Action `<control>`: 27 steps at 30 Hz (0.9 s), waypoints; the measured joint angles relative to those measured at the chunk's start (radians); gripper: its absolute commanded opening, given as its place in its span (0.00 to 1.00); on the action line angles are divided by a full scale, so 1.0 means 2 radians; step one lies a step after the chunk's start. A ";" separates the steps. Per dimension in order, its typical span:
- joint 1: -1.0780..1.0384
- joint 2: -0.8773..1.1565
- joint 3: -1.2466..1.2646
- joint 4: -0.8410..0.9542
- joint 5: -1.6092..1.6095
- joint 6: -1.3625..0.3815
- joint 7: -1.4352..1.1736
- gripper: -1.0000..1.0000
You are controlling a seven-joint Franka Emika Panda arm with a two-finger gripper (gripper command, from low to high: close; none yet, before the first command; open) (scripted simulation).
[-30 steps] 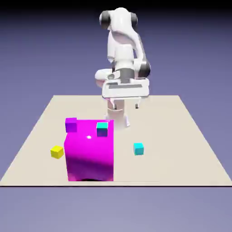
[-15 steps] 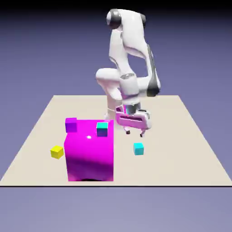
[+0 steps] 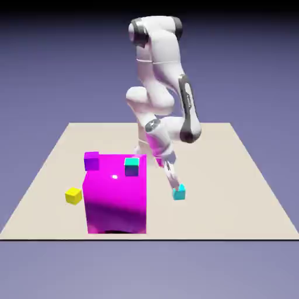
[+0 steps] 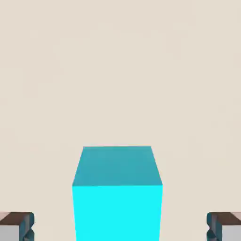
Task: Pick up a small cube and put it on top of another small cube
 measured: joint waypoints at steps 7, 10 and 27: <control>-0.012 0.127 -0.004 0.007 -0.075 0.117 0.031 0.50; -0.017 0.180 -0.006 0.010 -0.107 0.166 0.044 0.00; 0.009 -0.091 0.003 -0.005 0.054 -0.083 -0.022 0.00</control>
